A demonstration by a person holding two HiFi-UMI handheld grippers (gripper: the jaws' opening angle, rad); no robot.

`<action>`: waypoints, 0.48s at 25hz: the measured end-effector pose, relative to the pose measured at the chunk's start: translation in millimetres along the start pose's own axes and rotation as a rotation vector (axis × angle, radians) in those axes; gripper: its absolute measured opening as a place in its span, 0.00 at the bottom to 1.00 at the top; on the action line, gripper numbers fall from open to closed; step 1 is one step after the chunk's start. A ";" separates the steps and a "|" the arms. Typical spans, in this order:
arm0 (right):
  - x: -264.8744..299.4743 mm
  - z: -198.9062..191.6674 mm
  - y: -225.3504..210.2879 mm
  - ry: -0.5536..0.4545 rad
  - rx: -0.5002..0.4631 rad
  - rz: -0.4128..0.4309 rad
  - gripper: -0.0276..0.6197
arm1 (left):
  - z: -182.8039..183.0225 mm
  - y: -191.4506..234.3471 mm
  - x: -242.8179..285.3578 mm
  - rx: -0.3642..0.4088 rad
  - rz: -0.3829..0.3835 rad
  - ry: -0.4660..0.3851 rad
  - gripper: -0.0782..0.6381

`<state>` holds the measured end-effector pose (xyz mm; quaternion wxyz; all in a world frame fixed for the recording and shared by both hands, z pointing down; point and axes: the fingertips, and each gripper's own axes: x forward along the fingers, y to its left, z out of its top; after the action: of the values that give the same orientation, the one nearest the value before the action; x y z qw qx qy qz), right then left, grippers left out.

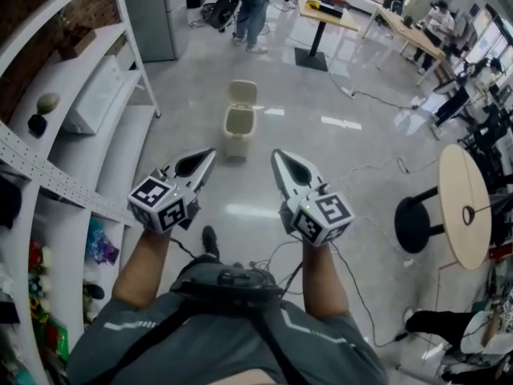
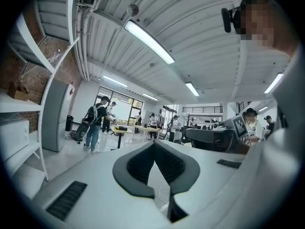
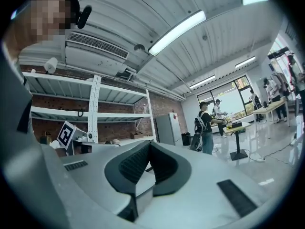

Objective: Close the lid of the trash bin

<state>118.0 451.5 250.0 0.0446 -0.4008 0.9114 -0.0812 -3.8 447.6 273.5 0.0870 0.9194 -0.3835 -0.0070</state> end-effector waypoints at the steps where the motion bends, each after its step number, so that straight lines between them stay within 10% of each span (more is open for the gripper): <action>1: 4.2 0.4 -4.4 0.001 -0.008 0.003 0.05 | 0.2 3.3 5.3 -0.002 -0.003 0.001 0.11; 12: 95.5 15.8 -50.8 0.012 -0.054 -0.048 0.05 | 25.1 84.1 61.4 -0.005 -0.070 -0.037 0.11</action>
<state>92.7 345.5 242.2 0.0263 -0.4232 0.9037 -0.0600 -21.6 342.3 266.1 0.0820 0.9317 -0.3528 -0.0281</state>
